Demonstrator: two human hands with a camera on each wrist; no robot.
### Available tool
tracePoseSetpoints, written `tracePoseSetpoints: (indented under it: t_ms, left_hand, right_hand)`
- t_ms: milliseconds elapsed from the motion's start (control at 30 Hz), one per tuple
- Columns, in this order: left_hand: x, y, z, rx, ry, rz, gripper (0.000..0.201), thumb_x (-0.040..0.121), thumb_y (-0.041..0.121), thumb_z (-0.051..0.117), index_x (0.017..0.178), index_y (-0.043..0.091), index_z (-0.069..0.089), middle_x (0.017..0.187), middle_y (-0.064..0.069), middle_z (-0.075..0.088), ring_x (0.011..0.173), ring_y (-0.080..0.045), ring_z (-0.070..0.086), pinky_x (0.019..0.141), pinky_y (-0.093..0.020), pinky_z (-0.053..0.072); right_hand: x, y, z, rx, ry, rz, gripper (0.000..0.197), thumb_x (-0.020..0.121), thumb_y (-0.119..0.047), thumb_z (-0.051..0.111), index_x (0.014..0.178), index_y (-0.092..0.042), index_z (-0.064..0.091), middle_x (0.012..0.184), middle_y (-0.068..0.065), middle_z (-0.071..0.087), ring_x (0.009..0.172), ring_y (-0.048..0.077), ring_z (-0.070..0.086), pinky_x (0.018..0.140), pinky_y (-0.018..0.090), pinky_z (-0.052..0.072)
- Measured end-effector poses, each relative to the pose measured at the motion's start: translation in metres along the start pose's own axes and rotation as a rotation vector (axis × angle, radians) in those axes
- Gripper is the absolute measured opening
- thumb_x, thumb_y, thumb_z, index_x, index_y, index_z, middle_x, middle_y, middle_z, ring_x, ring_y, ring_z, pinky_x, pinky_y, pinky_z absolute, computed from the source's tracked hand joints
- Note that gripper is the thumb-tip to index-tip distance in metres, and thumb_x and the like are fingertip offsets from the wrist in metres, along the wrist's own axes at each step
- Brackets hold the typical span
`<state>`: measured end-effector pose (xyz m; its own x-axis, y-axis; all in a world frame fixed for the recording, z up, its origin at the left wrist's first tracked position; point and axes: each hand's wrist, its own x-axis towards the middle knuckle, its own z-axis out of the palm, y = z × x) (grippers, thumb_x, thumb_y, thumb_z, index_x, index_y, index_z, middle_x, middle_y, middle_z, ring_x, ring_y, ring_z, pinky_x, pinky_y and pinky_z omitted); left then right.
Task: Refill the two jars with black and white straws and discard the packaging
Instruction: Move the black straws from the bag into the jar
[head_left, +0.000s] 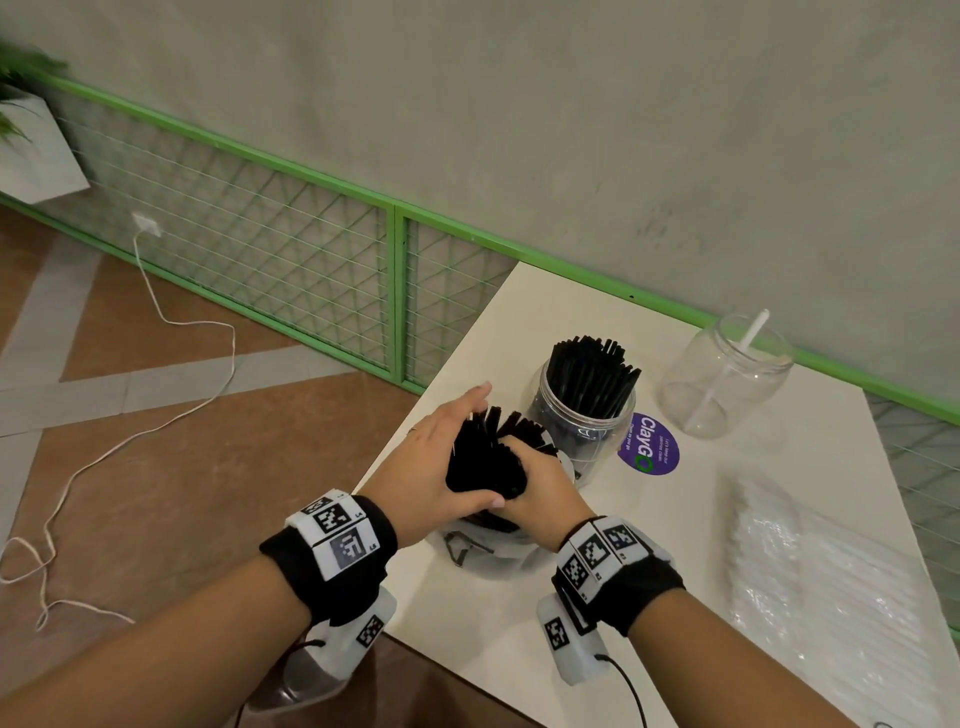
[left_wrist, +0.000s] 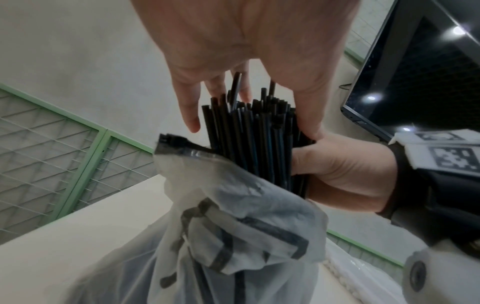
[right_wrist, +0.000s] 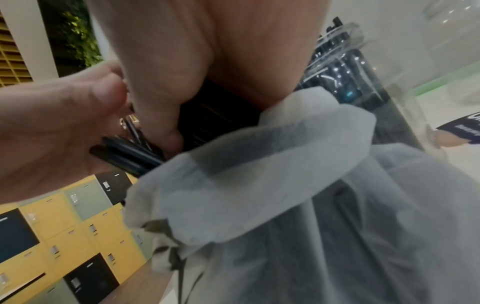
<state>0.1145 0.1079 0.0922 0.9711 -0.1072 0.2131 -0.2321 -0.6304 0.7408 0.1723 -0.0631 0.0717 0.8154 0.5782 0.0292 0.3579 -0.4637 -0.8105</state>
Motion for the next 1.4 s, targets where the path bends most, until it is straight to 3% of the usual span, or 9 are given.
tracePoseSetpoints:
  t_ms: [133,267,400,567,667,767,933,1133,1400]
  left_hand:
    - [0.004,0.001,0.006,0.050,0.007,0.022,0.063,0.078,0.037,0.071,0.132,0.037,0.040,0.130,0.016,0.048,0.120,-0.005,0.042,0.104,-0.025,0.034]
    - [0.008,0.000,0.011,0.083,0.053,0.093,0.033,0.083,0.042,0.054,0.113,0.028,0.057,0.118,0.014,0.054,0.109,-0.008,0.049,0.096,-0.024,0.037]
    - [0.010,-0.001,0.016,0.086,0.055,0.102,0.043,0.081,0.048,0.051,0.120,0.031,0.052,0.128,0.014,0.047,0.116,-0.009,0.046,0.101,-0.030,0.038]
    - [0.008,0.005,0.021,0.098,-0.082,0.059,0.091,0.063,0.069,0.065,0.139,0.043,0.022,0.151,0.017,0.011,0.135,-0.013,0.025,0.109,-0.030,0.023]
    - [0.011,0.007,0.021,0.212,-0.152,0.032,0.103,0.059,0.063,0.074,0.142,0.043,0.017,0.153,0.017,0.002,0.137,-0.018,0.020,0.109,-0.036,0.027]
    - [0.015,0.005,0.024,0.275,-0.157,0.028,0.102,0.061,0.053,0.077,0.142,0.042,0.016,0.153,0.014,0.001,0.136,-0.023,0.025,0.108,-0.041,0.033]
    - [0.016,0.003,0.028,0.280,-0.131,-0.004,0.094,0.068,0.043,0.076,0.142,0.043,0.018,0.153,0.014,0.004,0.130,-0.021,0.036,0.103,-0.039,0.041]
    - [0.017,0.009,0.026,0.292,-0.148,-0.044,0.087,0.073,0.041,0.073,0.142,0.042,0.020,0.152,0.014,0.009,0.128,-0.020,0.037,0.101,-0.035,0.041]
    - [0.017,0.010,0.027,0.298,-0.132,-0.061,0.079,0.076,0.037,0.071,0.141,0.041,0.025,0.148,0.015,0.018,0.128,-0.018,0.037,0.102,-0.036,0.041]
  right_hand:
    - [-0.009,0.004,-0.005,0.036,0.042,0.006,0.038,0.076,-0.010,0.075,0.087,-0.039,0.054,0.078,-0.015,0.060,0.076,-0.007,0.057,0.068,0.008,0.040]
    - [-0.018,0.006,-0.014,0.147,0.150,0.016,0.025,0.076,-0.017,0.078,0.090,-0.030,0.062,0.082,-0.010,0.066,0.081,0.004,0.062,0.073,0.014,0.046]
    - [-0.025,0.004,-0.022,0.280,0.238,0.048,0.023,0.078,-0.006,0.075,0.090,-0.021,0.062,0.085,-0.003,0.069,0.084,0.008,0.064,0.079,0.017,0.049]
    - [-0.027,-0.003,-0.035,0.368,0.342,0.071,0.014,0.080,-0.001,0.071,0.086,-0.010,0.062,0.078,-0.002,0.066,0.078,0.007,0.062,0.077,0.018,0.049]
    - [-0.027,-0.011,-0.049,0.439,0.409,0.086,0.012,0.080,-0.005,0.073,0.085,-0.009,0.062,0.078,-0.003,0.064,0.078,0.005,0.061,0.076,0.019,0.049]
    - [-0.027,-0.019,-0.065,0.479,0.462,0.099,0.013,0.076,-0.015,0.074,0.082,-0.011,0.063,0.080,0.001,0.064,0.081,0.014,0.062,0.082,0.032,0.052]
    - [-0.026,-0.035,-0.093,0.623,0.550,0.070,0.011,0.082,-0.004,0.070,0.083,-0.013,0.062,0.083,0.010,0.068,0.088,0.024,0.069,0.088,0.043,0.053]
    - [-0.022,-0.047,-0.127,0.821,0.542,0.021,0.016,0.088,0.003,0.059,0.083,-0.011,0.058,0.069,0.005,0.065,0.077,0.023,0.067,0.073,0.034,0.055]
    - [-0.019,-0.037,-0.120,0.704,0.494,0.067,0.013,0.082,-0.008,0.070,0.082,-0.019,0.062,0.079,0.006,0.064,0.079,0.021,0.067,0.076,0.040,0.054]
